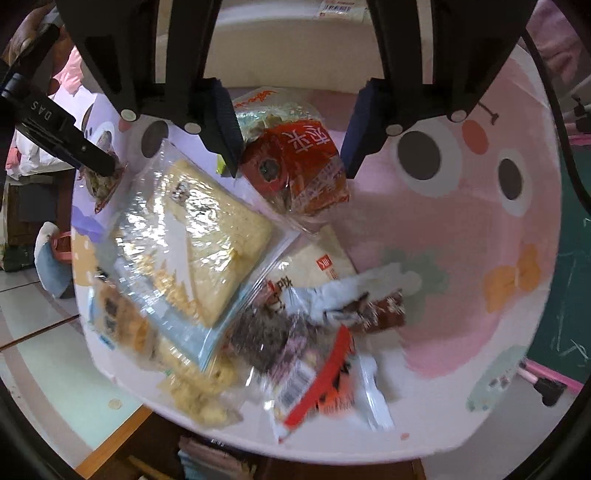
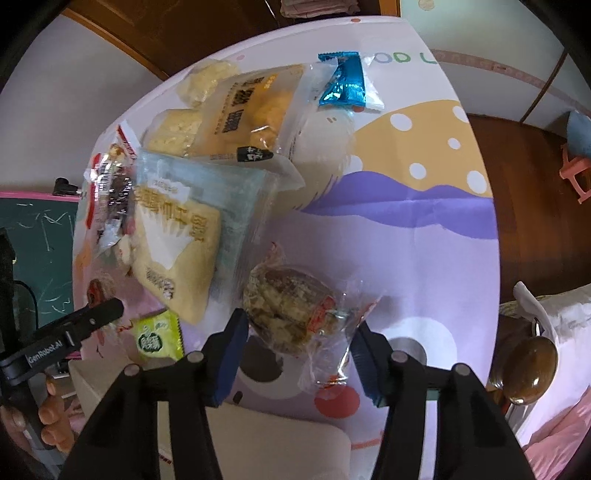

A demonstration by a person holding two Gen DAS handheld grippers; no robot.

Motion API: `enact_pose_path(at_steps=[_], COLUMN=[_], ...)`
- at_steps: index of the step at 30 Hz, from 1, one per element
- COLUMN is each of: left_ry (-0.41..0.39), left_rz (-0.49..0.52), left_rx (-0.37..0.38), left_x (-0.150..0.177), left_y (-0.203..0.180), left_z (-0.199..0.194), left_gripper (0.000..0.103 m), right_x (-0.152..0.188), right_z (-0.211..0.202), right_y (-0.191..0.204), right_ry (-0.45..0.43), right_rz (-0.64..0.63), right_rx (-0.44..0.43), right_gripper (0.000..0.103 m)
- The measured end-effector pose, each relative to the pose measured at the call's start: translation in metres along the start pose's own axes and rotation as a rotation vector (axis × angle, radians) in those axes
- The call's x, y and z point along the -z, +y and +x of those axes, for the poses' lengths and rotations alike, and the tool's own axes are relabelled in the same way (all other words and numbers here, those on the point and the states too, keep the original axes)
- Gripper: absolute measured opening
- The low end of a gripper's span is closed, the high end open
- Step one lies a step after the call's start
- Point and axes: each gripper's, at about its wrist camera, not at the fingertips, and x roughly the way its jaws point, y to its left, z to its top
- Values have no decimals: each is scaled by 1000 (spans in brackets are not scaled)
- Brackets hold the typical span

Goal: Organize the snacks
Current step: 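Carry the red candy with the left tool while the right tool carries the nut pack to the tray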

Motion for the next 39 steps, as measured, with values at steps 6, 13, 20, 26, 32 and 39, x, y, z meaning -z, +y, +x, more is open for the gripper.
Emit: enact_pose_path(at_steps=[6, 13, 20, 26, 32, 39], left_ry=[-95, -233, -356, -437, -454, -453], left_rz=[62, 153, 193, 216, 247, 259], left_rx=[2, 14, 26, 7, -11, -52], left_x=[3, 38, 83, 130, 174, 208], left_y=[-9, -4, -5, -1, -1, -5], left_z=[-49, -137, -209, -252, -262, -244], left_gripper=[51, 51, 51, 51, 52, 52], right_x=[10, 38, 87, 136, 178, 215], right_z=[-46, -115, -181, -224, -230, -222], right_y=[7, 34, 75, 98, 109, 115], right_ry=[-84, -190, -305, -363, -360, -386], right_rz=[-13, -73, -175, -246, -275, -287], right_rx=[-28, -67, -103, -108, -102, -46], right_gripper=[53, 53, 53, 54, 54, 54])
